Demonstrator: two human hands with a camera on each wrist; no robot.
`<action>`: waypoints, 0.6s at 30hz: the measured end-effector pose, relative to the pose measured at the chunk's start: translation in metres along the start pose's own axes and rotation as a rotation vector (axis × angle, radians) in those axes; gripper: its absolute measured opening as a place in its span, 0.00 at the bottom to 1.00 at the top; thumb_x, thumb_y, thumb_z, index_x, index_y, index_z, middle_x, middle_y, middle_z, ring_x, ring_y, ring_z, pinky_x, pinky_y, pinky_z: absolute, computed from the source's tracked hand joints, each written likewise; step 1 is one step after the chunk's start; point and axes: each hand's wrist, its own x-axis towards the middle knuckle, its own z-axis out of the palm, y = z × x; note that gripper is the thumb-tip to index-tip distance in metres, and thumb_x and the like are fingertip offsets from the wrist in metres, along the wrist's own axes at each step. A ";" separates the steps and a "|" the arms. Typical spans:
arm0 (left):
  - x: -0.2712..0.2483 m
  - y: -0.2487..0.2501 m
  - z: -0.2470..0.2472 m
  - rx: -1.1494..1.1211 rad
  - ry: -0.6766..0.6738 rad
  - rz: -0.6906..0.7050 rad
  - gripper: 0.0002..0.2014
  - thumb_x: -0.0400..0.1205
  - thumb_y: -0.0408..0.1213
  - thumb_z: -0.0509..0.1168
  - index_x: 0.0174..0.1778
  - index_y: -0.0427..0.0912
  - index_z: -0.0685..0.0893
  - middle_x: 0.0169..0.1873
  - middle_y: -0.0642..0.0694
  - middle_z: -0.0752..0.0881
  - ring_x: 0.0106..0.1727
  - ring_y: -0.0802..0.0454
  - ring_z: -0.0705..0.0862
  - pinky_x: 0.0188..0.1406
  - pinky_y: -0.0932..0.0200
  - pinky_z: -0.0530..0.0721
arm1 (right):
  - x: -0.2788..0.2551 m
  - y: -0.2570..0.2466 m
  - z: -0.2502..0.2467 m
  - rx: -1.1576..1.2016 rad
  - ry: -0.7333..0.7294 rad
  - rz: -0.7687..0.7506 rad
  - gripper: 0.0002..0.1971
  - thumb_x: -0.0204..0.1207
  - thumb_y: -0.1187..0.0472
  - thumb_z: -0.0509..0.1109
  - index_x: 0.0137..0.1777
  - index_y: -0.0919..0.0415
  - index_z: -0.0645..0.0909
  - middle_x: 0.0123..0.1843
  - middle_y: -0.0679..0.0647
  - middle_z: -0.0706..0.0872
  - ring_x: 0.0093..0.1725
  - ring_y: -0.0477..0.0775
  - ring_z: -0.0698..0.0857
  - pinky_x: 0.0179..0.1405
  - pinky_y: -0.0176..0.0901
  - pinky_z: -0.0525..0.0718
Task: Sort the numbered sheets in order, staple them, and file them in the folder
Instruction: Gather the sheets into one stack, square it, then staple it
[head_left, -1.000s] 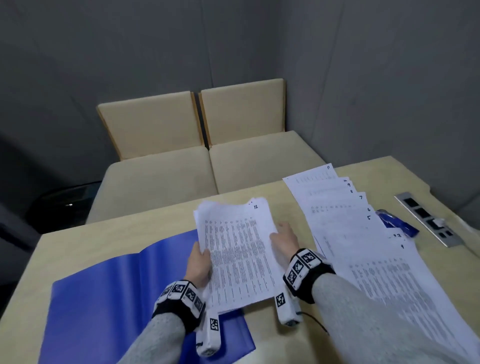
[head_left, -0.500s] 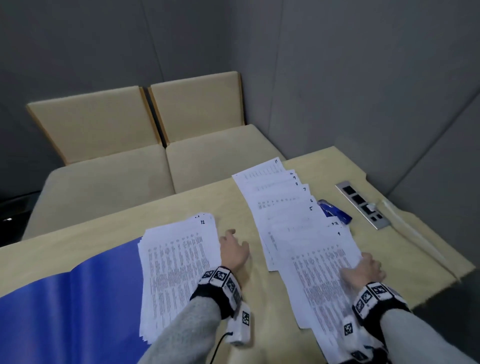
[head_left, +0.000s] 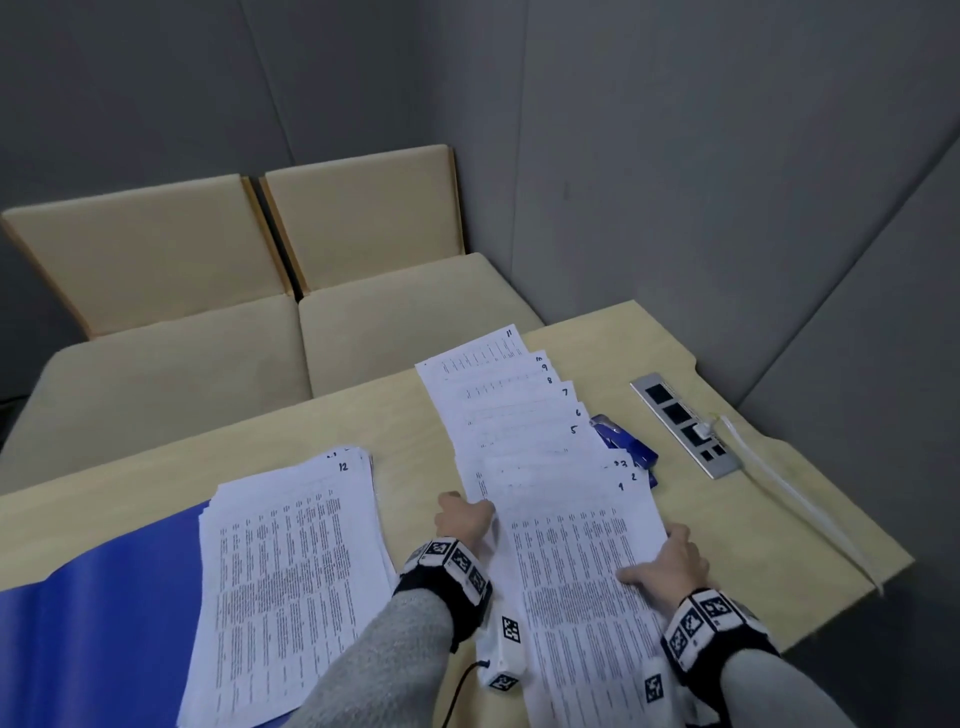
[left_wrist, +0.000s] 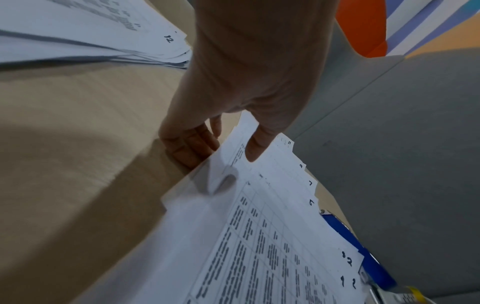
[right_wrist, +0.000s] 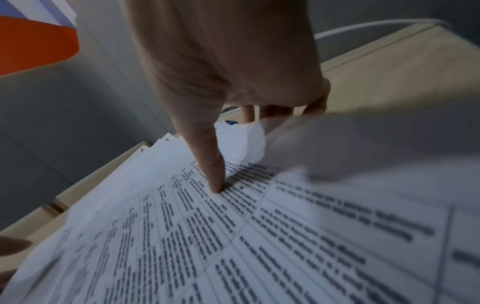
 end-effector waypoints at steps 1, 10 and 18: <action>0.001 0.001 0.002 0.011 0.006 -0.007 0.31 0.77 0.36 0.66 0.74 0.36 0.63 0.70 0.34 0.70 0.68 0.35 0.74 0.67 0.43 0.78 | 0.000 -0.003 0.001 0.001 -0.006 -0.010 0.48 0.54 0.54 0.85 0.72 0.56 0.63 0.67 0.58 0.76 0.68 0.62 0.73 0.66 0.56 0.71; 0.005 0.009 0.010 0.146 0.078 -0.071 0.33 0.71 0.30 0.68 0.70 0.33 0.63 0.70 0.33 0.62 0.66 0.33 0.72 0.64 0.40 0.80 | -0.004 -0.030 0.017 -0.262 0.062 -0.285 0.23 0.76 0.67 0.62 0.71 0.57 0.66 0.69 0.57 0.65 0.66 0.58 0.71 0.59 0.45 0.75; 0.023 0.012 0.014 -0.097 0.078 -0.072 0.36 0.66 0.24 0.66 0.70 0.33 0.59 0.68 0.32 0.71 0.61 0.31 0.80 0.56 0.34 0.85 | 0.023 -0.061 0.010 -0.220 0.032 -0.287 0.32 0.71 0.64 0.70 0.74 0.53 0.63 0.75 0.57 0.64 0.73 0.59 0.66 0.68 0.53 0.71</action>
